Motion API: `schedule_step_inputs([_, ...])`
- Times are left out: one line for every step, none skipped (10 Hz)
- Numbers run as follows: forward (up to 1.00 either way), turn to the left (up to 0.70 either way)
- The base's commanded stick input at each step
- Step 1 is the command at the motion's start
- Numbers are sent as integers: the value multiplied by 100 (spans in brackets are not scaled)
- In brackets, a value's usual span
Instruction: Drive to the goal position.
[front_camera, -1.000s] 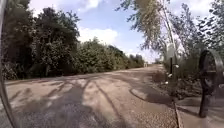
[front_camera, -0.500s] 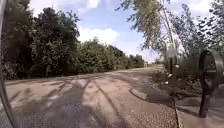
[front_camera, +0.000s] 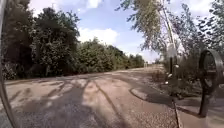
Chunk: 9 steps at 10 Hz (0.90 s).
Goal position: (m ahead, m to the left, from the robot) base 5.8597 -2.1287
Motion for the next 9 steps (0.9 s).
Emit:
schedule_step_inputs([4,0])
schedule_step_inputs([4,0])
schedule_step_inputs([4,0])
schedule_step_inputs([4,0])
schedule_step_inputs([4,0])
schedule_step_inputs([4,0])
schedule_step_inputs([4,0])
schedule_step_inputs([4,0])
schedule_step_inputs([4,0])
